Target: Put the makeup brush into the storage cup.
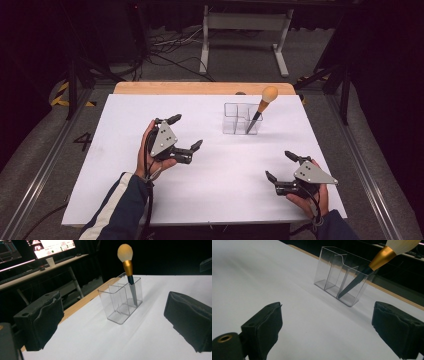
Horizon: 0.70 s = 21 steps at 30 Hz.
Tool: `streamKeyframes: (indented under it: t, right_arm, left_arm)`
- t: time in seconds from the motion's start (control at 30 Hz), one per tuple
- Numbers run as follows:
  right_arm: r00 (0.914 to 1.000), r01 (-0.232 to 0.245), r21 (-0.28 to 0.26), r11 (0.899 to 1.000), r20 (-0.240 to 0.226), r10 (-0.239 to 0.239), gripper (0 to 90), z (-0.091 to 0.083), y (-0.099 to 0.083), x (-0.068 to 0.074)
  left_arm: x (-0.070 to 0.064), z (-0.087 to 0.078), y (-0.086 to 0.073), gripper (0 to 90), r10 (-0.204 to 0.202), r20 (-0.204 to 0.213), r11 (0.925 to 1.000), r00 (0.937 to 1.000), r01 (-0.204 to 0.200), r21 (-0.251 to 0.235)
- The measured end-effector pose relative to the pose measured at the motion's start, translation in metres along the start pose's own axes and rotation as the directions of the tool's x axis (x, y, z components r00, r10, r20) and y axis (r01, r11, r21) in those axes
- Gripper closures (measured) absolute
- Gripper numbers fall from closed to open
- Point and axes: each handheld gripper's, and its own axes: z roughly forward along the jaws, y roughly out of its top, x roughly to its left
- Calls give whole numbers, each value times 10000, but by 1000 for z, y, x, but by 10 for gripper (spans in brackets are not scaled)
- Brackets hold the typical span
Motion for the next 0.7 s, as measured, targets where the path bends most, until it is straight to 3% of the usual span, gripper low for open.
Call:
streamKeyframes:
  t: [0.7]
  right_arm:
    - [10000, 7, 28, 10000, -37, -7, 99, 0, 0, 0]
  left_arm:
    - [5, -28, -19, 38, 66, -251, 9992, 9997, -55, 402]
